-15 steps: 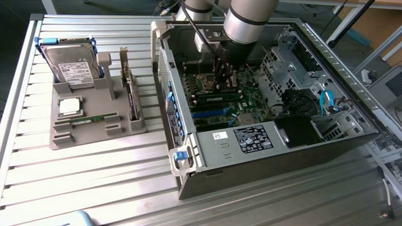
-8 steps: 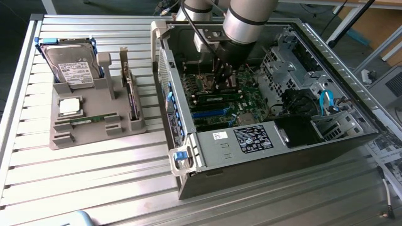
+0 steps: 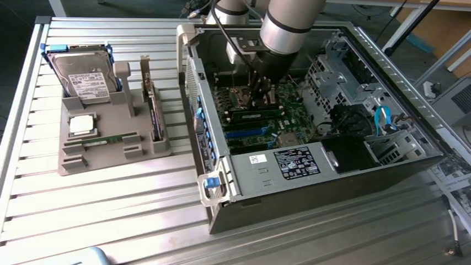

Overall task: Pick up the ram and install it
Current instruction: 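Press down the ram until it locks into place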

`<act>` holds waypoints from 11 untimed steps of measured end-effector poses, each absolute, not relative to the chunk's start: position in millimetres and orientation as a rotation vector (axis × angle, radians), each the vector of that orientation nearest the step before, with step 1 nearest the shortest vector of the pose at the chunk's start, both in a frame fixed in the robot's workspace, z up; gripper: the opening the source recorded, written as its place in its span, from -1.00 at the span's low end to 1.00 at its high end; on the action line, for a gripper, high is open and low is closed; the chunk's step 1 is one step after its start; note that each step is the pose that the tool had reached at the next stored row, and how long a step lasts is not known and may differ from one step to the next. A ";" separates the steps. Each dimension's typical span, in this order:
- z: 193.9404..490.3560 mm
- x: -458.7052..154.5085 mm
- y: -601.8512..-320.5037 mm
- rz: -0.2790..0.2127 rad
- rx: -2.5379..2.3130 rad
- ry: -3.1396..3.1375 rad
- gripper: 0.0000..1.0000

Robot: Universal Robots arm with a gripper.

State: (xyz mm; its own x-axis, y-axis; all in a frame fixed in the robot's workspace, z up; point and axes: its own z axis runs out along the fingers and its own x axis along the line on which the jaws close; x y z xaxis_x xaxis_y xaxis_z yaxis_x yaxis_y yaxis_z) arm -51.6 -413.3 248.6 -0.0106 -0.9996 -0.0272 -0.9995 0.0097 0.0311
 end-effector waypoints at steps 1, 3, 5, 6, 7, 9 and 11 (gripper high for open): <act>247.6 -51.7 -413.3 -0.065 2.208 -2.230 -0.79; 245.6 -51.8 -413.3 -0.065 2.208 -2.230 -0.79; 244.7 -51.9 -413.3 -0.065 2.208 -2.230 -0.79; 244.7 -51.9 -413.3 -0.065 2.208 -2.230 -0.79; 244.7 -51.9 -413.3 -0.065 2.208 -2.230 -0.79; 244.6 -51.9 -413.3 -0.065 2.208 -2.230 -0.79; 243.6 -51.9 -413.2 -0.065 2.208 -2.231 -0.79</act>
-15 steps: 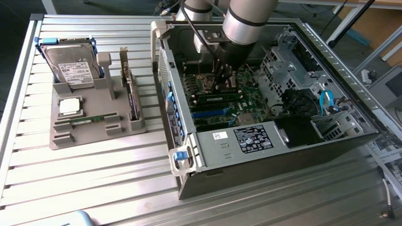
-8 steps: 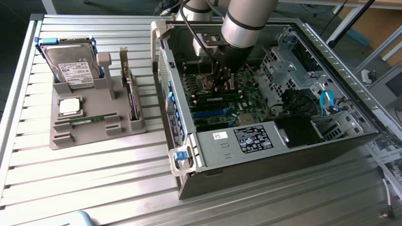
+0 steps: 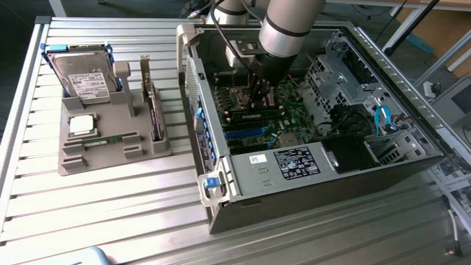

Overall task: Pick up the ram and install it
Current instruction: 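Press down the ram until it locks into place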

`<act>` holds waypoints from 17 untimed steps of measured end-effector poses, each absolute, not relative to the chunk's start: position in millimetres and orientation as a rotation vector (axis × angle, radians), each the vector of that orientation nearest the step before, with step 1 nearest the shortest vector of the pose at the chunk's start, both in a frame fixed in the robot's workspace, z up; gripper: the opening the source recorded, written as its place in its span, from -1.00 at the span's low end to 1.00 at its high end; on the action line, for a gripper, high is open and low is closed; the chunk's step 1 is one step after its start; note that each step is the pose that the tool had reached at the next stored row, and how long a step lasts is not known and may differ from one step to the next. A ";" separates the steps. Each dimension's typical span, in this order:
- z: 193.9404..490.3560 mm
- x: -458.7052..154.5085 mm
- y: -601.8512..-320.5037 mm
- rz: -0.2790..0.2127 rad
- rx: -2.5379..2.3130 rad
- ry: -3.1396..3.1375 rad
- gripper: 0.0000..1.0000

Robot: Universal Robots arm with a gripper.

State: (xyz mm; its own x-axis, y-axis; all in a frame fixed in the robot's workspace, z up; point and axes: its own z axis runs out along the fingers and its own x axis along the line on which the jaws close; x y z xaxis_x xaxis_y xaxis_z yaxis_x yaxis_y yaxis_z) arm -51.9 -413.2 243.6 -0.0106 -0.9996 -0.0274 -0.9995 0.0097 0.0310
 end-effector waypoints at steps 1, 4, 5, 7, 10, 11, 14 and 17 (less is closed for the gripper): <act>243.1 -51.9 -413.3 -0.065 2.208 -2.230 -0.79; 242.1 -51.9 -413.3 -0.065 2.208 -2.230 -0.79; 242.0 -51.9 -413.3 -0.065 2.208 -2.230 -0.79; 242.0 -51.9 -413.3 -0.065 2.208 -2.230 -0.79; 241.3 -51.9 -413.3 -0.065 2.208 -2.231 -0.79; 241.0 -51.9 -413.3 -0.065 2.208 -2.231 -0.79; 239.8 -51.9 -413.3 -0.065 2.208 -2.230 -0.79; 239.1 -51.9 -413.3 -0.065 2.208 -2.230 -0.79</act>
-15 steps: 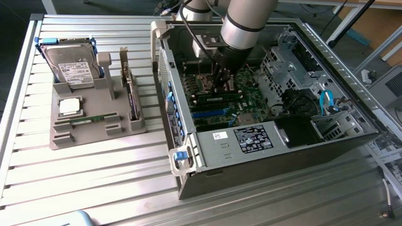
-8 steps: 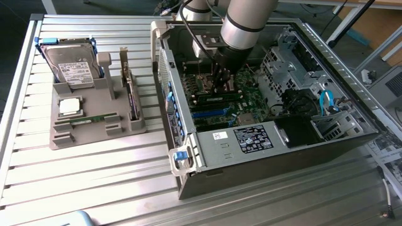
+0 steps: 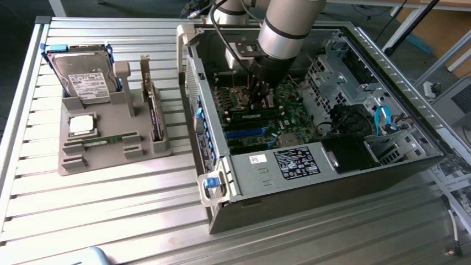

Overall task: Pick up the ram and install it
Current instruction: 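Press down the ram until it locks into place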

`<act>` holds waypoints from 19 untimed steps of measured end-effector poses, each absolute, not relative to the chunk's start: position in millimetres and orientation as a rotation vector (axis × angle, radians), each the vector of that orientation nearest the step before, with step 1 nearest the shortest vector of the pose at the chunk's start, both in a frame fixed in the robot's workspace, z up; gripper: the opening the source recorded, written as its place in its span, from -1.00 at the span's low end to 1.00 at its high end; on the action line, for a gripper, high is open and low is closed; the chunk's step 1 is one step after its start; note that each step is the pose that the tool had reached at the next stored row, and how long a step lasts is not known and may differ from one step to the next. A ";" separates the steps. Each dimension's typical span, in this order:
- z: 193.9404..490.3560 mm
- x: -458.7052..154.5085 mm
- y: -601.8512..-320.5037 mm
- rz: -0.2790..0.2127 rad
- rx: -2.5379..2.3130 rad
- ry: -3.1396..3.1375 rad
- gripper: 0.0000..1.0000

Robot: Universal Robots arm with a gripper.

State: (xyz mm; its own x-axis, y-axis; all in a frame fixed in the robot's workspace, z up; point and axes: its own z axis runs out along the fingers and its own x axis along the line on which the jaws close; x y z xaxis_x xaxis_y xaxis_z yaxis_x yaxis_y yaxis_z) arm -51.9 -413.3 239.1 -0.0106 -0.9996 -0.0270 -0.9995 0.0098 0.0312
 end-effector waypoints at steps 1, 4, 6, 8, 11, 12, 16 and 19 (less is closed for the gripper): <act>239.1 -51.9 -413.3 -0.065 2.208 -2.230 -0.79; 239.0 -51.9 -413.3 -0.065 2.208 -2.230 -0.79; 238.3 -51.9 -413.2 -0.065 2.208 -2.231 -0.79; 237.5 -51.9 -413.3 -0.065 2.208 -2.230 -0.79; 236.8 -51.9 -413.3 -0.065 2.208 -2.230 -0.79; 236.6 -51.9 -413.3 -0.065 2.208 -2.230 -0.79; 236.4 -51.9 -413.3 -0.065 2.208 -2.230 -0.79; 235.4 -51.9 -413.3 -0.065 2.208 -2.230 -0.79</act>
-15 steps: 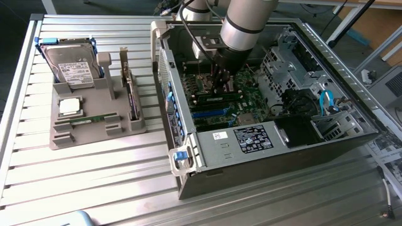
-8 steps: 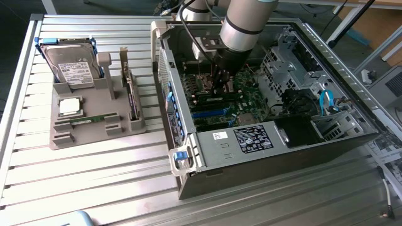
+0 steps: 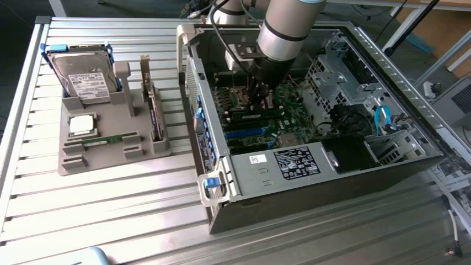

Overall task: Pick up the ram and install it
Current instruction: 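Press down the ram until it locks into place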

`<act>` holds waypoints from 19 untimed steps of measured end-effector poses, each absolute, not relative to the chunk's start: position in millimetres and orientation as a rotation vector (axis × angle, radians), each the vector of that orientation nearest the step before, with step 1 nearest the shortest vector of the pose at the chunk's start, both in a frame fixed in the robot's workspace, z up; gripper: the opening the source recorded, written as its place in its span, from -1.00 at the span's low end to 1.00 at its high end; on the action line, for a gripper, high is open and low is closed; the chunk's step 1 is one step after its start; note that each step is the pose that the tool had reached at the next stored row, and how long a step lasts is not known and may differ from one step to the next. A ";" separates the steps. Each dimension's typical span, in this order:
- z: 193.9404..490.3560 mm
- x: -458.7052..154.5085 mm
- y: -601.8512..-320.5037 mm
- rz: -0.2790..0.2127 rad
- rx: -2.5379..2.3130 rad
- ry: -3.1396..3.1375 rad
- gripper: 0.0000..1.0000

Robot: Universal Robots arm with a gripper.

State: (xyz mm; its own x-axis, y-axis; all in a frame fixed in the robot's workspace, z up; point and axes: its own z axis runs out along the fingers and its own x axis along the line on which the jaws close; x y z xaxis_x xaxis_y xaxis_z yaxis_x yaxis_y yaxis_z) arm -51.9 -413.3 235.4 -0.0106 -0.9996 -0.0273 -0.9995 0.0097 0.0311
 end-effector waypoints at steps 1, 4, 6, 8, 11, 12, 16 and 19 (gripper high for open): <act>235.2 -51.9 -413.3 -0.065 2.208 -2.230 -0.79; 234.7 -51.9 -413.3 -0.065 2.208 -2.230 -0.79; 234.6 -51.9 -413.3 -0.065 2.208 -2.230 -0.79; 234.5 -51.9 -413.3 -0.065 2.208 -2.230 -0.79; 233.7 -51.9 -413.3 -0.065 2.208 -2.230 -0.79; 233.6 -51.9 -413.4 -0.065 2.208 -2.230 -0.79; 233.5 -51.9 -413.4 -0.065 2.208 -2.230 -0.79; 233.4 -51.9 -413.4 -0.065 2.208 -2.230 -0.79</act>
